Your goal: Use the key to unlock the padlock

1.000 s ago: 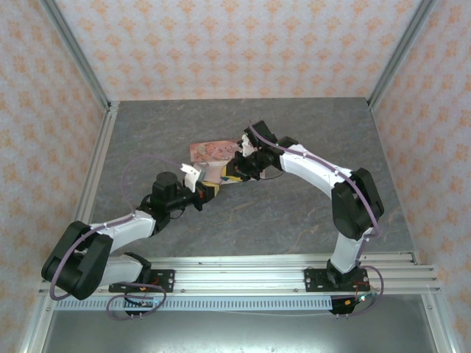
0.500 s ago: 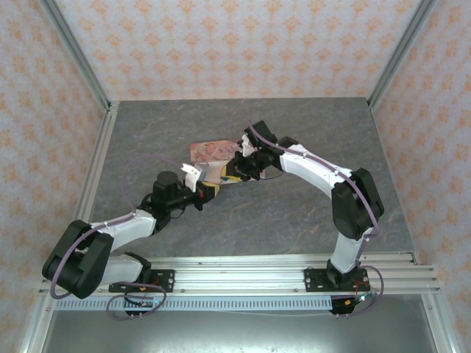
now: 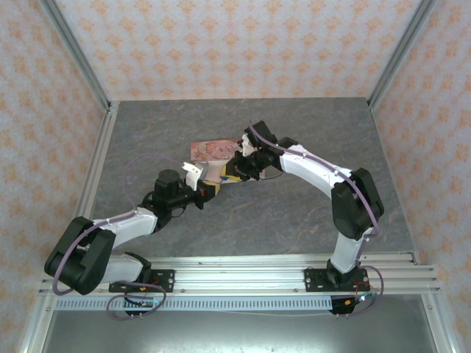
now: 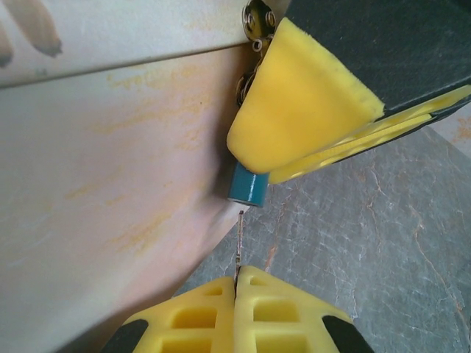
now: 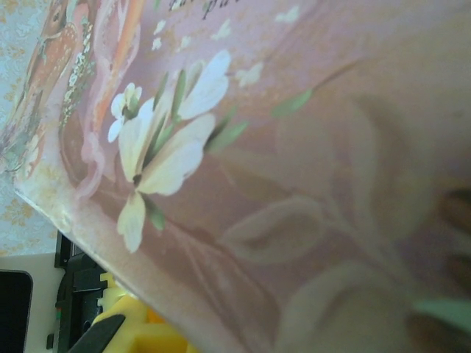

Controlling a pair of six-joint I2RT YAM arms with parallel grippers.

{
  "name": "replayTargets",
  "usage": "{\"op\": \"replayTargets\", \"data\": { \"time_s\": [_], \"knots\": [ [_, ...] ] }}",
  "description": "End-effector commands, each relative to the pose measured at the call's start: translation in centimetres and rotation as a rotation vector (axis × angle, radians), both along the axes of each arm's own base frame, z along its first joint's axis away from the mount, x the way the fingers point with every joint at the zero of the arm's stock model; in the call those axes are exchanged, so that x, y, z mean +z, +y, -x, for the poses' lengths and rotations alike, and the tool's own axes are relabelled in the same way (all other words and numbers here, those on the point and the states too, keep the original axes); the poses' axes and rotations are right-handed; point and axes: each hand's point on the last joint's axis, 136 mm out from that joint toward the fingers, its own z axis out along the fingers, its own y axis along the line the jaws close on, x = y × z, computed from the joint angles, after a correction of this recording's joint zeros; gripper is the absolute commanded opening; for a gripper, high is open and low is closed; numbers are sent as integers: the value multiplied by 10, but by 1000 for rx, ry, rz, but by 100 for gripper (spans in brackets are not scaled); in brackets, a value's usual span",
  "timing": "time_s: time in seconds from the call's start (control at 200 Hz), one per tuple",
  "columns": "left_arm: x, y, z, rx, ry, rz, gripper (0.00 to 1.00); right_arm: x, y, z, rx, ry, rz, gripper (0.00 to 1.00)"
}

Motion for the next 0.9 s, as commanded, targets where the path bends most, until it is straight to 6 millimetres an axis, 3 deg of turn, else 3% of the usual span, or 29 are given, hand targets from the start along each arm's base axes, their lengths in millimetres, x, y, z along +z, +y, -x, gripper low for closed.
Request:
{"op": "replayTargets", "data": {
  "time_s": [0.0, 0.44, 0.891],
  "knots": [
    [15, 2, -11, 29, -49, 11, 0, 29, 8, 0, 17, -66, -74, 0],
    [19, 5, -3, 24, -85, 13, 0, 29, 4, 1, 26, -68, -67, 0],
    [24, 2, -6, 10, -100, 21, 0, 33, 9, 2, 35, -47, -103, 0]
  ]
}}
